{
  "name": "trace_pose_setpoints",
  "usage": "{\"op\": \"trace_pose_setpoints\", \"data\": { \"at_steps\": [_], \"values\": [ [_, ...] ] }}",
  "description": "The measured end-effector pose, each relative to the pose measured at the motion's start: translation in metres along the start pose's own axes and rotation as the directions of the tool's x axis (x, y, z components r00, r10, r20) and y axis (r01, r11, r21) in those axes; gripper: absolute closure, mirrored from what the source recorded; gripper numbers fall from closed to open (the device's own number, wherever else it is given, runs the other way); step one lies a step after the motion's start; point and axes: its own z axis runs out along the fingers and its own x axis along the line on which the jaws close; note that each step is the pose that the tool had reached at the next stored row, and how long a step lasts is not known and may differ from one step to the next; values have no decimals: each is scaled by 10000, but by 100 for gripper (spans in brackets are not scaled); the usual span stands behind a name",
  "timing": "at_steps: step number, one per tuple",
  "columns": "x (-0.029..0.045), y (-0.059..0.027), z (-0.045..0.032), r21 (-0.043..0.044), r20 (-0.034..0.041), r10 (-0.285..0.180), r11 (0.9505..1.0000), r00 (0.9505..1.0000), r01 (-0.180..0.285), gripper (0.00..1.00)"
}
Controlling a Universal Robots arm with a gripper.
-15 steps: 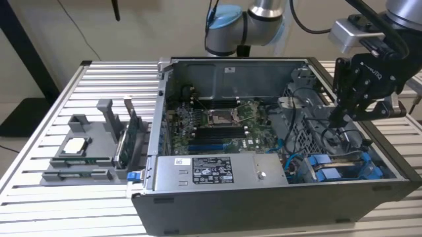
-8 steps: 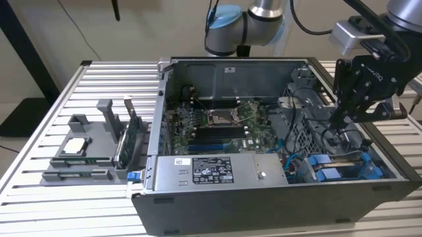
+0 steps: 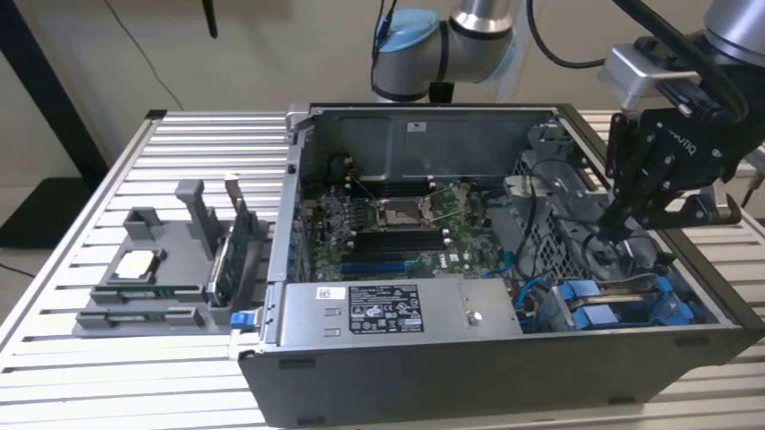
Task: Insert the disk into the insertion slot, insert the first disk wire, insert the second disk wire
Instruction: 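Insert the first disk wire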
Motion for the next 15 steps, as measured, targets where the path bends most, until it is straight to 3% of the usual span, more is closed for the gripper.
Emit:
{"op": "trace_pose_setpoints", "data": {
  "at_steps": [8,15],
  "values": [
    [49,1,23,-2,-1,0,10000,10000,0,81],
    [163,4,36,-13,-1,1,10000,10000,-1,81]
  ]
}}
